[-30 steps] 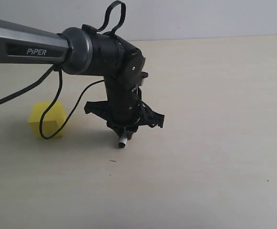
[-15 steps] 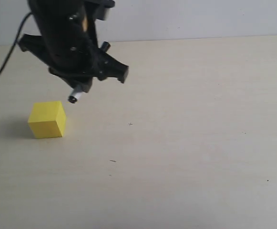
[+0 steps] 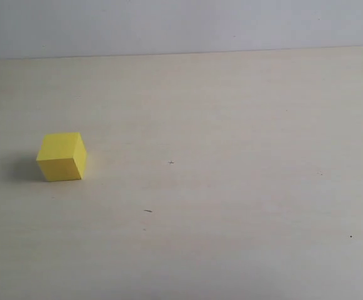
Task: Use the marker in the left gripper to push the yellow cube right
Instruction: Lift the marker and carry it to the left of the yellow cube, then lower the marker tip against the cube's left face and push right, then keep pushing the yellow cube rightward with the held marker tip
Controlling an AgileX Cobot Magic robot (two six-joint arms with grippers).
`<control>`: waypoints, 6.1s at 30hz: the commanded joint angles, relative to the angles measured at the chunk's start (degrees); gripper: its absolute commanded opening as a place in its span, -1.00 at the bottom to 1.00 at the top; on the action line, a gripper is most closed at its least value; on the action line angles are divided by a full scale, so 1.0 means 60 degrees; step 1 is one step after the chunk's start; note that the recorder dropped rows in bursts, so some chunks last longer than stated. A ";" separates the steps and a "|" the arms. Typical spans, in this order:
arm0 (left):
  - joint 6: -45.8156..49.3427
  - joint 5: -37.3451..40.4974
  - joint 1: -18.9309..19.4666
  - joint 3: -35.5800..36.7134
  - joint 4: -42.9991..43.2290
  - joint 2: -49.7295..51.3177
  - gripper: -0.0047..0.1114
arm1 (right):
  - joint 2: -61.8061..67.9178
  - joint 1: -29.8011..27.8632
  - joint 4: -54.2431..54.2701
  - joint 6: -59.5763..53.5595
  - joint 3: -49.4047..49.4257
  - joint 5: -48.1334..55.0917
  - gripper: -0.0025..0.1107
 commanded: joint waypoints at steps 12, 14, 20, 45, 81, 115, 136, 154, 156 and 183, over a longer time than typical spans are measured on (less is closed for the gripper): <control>0.4534 -0.3909 0.2497 0.2040 0.1513 0.1118 -0.92 | -0.0053 -0.0033 -0.0039 0.0016 0.0046 -0.0046 -0.96; 0.5489 -0.4510 0.2834 0.2040 0.1513 0.1467 -0.92 | -0.0053 -0.0033 -0.0039 0.0016 0.0046 -0.0046 -0.96; 0.9682 -0.4990 0.3523 0.2023 0.1529 0.2834 -0.92 | -0.0053 -0.0033 -0.0039 0.0016 0.0046 -0.0046 -0.96; 1.7921 -0.4320 0.4852 -0.0139 -0.3392 0.5129 -0.92 | -0.0053 -0.0033 -0.0039 0.0014 0.0046 -0.0046 -0.96; 1.9445 -0.4846 0.3895 -0.0344 -0.5336 0.5817 -0.92 | -0.0053 -0.0033 -0.0039 0.0014 0.0046 -0.0046 -0.96; 1.5436 -0.3825 0.2531 -0.0878 -0.2448 0.5800 -0.92 | -0.0053 -0.0033 -0.0039 0.0014 0.0046 -0.0046 -0.96; 1.4885 -0.4497 0.1066 -0.1036 -0.2251 0.5873 -0.92 | -0.0053 -0.0033 -0.0039 0.0014 0.0046 -0.0046 -0.96; 1.4718 -0.5159 -0.0125 -0.1362 -0.2449 0.6596 -0.92 | -0.0053 -0.0033 -0.0039 0.0014 0.0046 -0.0046 -0.96; 1.4698 -0.5121 -0.0082 -0.1362 -0.2432 0.6596 -0.92 | -0.0053 -0.0033 -0.0039 0.0014 0.0046 -0.0046 -0.96; 1.4487 -0.5201 -0.0250 -0.1362 -0.2262 0.6686 -0.92 | -0.0053 -0.0033 -0.0039 0.0014 0.0046 -0.0046 -0.96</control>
